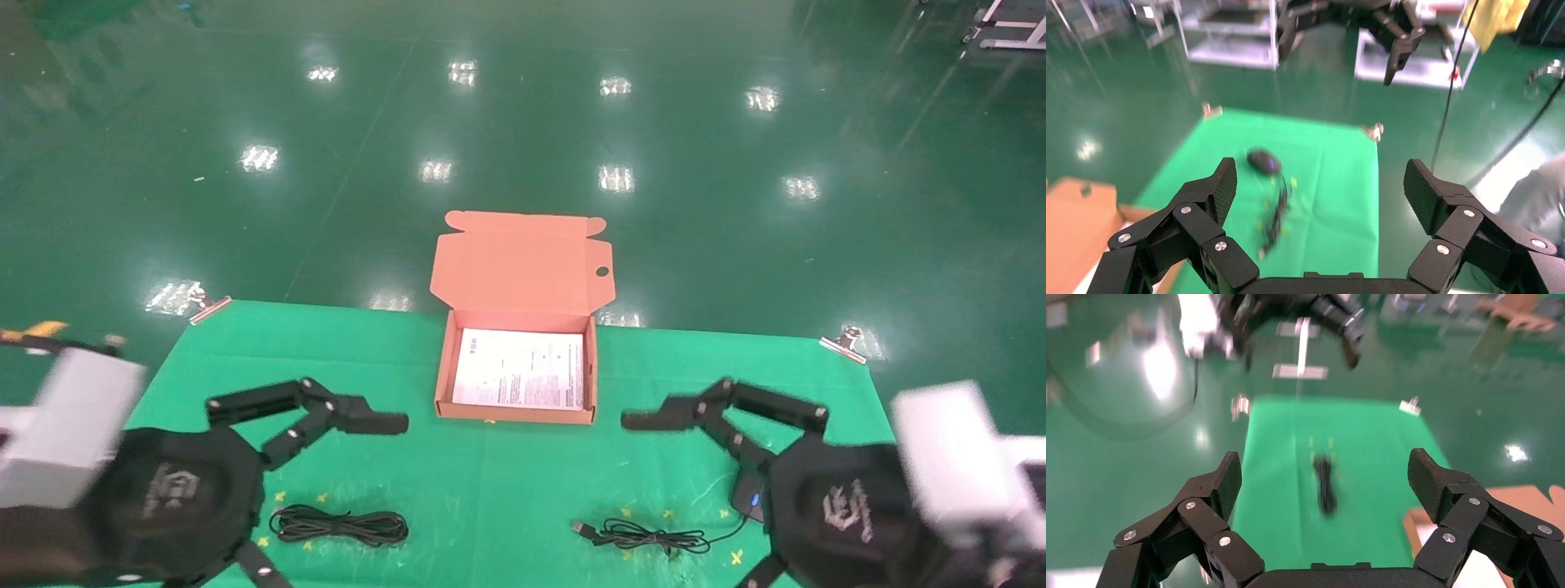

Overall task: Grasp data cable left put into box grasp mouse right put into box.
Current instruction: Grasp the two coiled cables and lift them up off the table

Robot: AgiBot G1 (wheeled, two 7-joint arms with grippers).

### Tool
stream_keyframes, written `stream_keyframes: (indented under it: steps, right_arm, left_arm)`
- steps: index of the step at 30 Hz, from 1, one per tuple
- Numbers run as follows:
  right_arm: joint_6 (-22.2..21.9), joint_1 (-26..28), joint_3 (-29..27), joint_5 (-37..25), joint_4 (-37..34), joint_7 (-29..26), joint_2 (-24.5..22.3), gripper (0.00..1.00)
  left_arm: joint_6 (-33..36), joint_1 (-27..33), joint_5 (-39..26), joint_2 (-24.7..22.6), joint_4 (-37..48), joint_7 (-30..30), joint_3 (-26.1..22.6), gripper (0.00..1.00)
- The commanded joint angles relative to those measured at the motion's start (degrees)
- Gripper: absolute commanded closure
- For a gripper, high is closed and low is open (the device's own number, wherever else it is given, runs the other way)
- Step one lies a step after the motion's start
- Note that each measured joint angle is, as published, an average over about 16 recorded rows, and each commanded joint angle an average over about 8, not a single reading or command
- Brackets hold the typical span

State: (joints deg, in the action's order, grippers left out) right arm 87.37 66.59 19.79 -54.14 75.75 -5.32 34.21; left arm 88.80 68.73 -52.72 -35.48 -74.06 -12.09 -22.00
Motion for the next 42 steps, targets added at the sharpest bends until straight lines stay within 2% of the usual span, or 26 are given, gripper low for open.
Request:
stream_keyframes:
  steps: [1,14,22,31,36,42]
  right_arm:
    - [0.6,1.3,0.8,-3.2,0.8,1.2,-0.3,0.0]
    - [1.4,14.2,14.6,-28.3,2.2,15.7,4.2,0.0]
    - [0.8,16.4,21.4,-34.4,2.0,21.6,7.5,0.0]
    - [-3.5,15.1,25.4,-42.0,1.8,20.8,9.4,0.0]
    - [-7.3,13.4,26.8,-47.8,1.7,18.7,10.5,0.0]
    - [-13.6,10.4,28.6,-57.5,1.7,13.3,12.3,0.0]
  left_arm:
    - [0.9,2.1,-3.1,-0.2,0.1,-0.9,-1.7,0.0]
    - [1.8,17.6,-24.3,-4.6,-1.6,-4.1,-20.0,0.0]
    - [0.6,23.7,-35.9,-8.9,-2.0,-6.4,-30.5,0.0]
    - [-4.2,23.2,-48.2,-12.5,-2.1,-12.3,-35.9,0.0]
    - [-6.9,21.6,-51.8,-14.2,-0.9,-15.4,-36.9,0.0]
    - [-10.0,19.6,-54.4,-16.3,3.2,-16.6,-37.8,0.0]
